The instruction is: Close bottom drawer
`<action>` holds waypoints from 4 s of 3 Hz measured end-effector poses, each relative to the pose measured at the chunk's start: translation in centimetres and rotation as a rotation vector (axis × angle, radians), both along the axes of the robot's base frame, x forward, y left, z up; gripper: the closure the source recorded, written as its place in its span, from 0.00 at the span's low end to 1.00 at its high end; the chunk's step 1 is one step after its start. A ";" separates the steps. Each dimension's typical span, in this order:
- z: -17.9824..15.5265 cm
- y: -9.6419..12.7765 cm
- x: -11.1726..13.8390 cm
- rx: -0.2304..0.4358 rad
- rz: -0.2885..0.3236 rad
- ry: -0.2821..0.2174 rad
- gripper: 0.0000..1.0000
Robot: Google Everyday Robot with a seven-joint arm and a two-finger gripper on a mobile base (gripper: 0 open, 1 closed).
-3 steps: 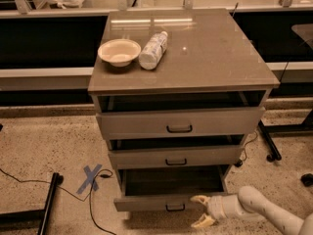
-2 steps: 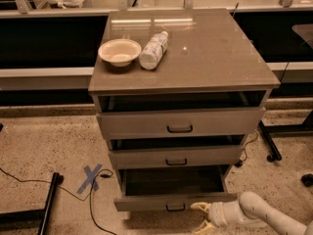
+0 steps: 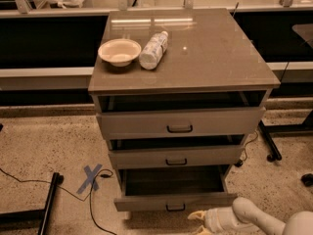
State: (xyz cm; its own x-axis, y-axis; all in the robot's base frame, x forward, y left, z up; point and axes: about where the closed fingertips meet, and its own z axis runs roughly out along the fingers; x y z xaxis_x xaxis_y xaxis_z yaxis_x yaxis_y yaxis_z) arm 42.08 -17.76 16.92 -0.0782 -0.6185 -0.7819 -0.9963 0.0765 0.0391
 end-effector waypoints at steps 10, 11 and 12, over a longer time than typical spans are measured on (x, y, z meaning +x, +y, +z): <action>-6.6 -1.4 15.1 -0.098 0.025 -0.143 1.00; -6.0 -0.7 17.1 -0.094 0.026 -0.189 1.00; -5.8 -0.7 18.0 -0.093 0.019 -0.216 1.00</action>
Offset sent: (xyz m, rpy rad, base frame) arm 0.0016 0.0007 -0.0078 -0.0013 -0.0009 -0.0030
